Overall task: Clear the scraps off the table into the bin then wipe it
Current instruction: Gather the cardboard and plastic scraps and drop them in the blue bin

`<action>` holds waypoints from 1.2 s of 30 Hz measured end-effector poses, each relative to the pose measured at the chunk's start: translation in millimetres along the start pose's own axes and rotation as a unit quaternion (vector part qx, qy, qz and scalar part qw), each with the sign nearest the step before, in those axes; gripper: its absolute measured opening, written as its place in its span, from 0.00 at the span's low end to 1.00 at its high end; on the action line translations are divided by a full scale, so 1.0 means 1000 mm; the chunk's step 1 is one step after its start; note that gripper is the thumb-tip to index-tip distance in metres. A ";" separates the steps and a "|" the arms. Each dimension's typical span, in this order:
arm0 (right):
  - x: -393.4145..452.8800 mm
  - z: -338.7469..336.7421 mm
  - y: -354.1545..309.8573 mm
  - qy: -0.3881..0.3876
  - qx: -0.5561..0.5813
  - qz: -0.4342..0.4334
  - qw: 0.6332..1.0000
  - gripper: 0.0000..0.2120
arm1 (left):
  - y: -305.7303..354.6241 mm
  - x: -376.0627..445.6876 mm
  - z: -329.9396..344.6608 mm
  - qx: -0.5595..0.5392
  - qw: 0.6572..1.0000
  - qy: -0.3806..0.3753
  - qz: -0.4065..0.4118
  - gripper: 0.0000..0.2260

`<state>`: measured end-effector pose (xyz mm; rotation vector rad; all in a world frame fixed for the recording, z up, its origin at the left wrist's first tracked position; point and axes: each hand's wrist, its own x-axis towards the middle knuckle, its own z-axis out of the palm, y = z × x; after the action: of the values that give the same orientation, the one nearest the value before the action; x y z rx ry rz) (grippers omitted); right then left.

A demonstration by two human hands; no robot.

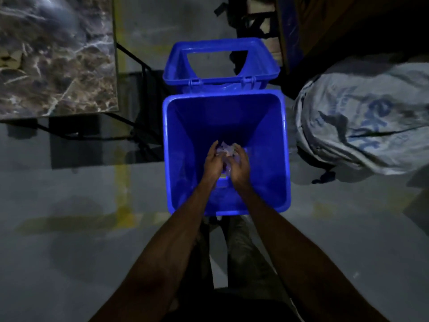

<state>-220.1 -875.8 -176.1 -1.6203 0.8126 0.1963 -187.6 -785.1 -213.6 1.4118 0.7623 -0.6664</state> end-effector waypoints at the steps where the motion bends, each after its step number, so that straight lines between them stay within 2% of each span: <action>1: 0.006 -0.005 0.007 -0.012 -0.031 -0.018 0.999 0.32 | -0.016 0.018 -0.003 0.023 1.000 0.005 -0.003 0.25; 6: 0.014 -0.032 0.019 -0.044 -0.122 -0.037 0.991 0.24 | 0.023 -0.030 0.002 0.077 0.996 0.034 0.000 0.21; 10: 0.001 -0.046 0.012 -0.052 -0.160 -0.043 0.985 0.20 | 0.021 -0.056 -0.013 0.116 0.992 0.056 0.004 0.18; 15: -0.033 -0.051 -0.014 -0.105 -0.200 -0.063 0.972 0.19 | 0.022 -0.104 -0.036 0.175 0.982 0.068 0.021 0.15; 19: -0.070 -0.035 -0.042 -0.180 -0.231 -0.084 0.953 0.22 | 0.030 -0.140 -0.055 0.205 0.974 0.075 0.053 0.18; 22: -0.098 -0.017 -0.065 -0.225 -0.261 -0.125 0.930 0.25 | 0.041 -0.166 -0.079 0.247 0.960 0.075 0.108 0.20; 25: -0.124 -0.003 -0.086 -0.255 -0.305 -0.219 0.891 0.26 | 0.048 -0.187 -0.117 0.326 0.922 0.059 0.201 0.24; 30: -0.164 0.036 -0.116 -0.244 -0.394 -0.352 0.813 0.26 | 0.058 -0.224 -0.195 0.369 0.871 0.075 0.315 0.26; 34: -0.204 0.089 -0.124 -0.215 -0.440 -0.391 0.779 0.26 | 0.048 -0.242 -0.259 0.364 0.857 0.096 0.353 0.24; 36: -0.226 0.119 -0.120 -0.221 -0.440 -0.401 0.773 0.25 | 0.039 -0.251 -0.291 0.340 0.869 0.108 0.343 0.23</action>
<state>-278.0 -677.3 16.6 -2.5102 -0.4885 0.3509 -328.0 -502.3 7.9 2.2736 0.1205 -0.2002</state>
